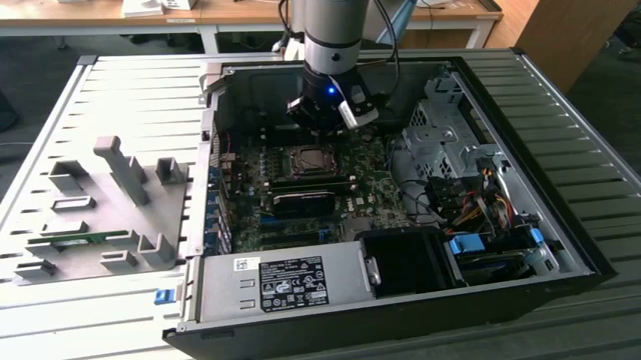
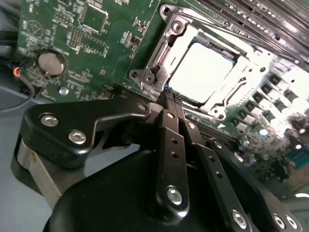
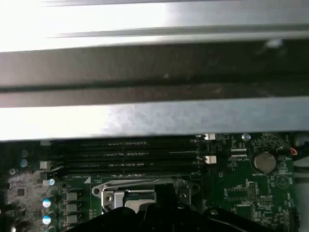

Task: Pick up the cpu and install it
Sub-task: 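Install the second cpu locking lever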

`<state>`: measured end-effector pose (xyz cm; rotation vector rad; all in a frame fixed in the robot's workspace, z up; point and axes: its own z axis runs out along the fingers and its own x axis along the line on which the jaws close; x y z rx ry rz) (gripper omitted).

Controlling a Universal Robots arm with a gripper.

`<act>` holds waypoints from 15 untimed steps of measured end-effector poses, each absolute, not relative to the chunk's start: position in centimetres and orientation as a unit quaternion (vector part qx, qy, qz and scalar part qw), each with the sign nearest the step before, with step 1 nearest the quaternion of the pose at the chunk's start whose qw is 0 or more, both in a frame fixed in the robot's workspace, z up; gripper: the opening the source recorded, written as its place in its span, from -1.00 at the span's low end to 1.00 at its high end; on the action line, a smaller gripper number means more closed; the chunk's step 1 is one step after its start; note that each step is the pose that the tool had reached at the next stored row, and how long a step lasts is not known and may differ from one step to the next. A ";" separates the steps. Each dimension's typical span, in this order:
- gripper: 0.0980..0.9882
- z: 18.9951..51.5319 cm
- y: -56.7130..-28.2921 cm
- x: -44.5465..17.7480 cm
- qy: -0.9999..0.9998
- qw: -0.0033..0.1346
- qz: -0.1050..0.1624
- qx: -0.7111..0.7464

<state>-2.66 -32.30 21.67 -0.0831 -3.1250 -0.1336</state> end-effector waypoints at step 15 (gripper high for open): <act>-0.95 24.4 -33.7 -2.7 -0.999 0.006 -0.039 -0.027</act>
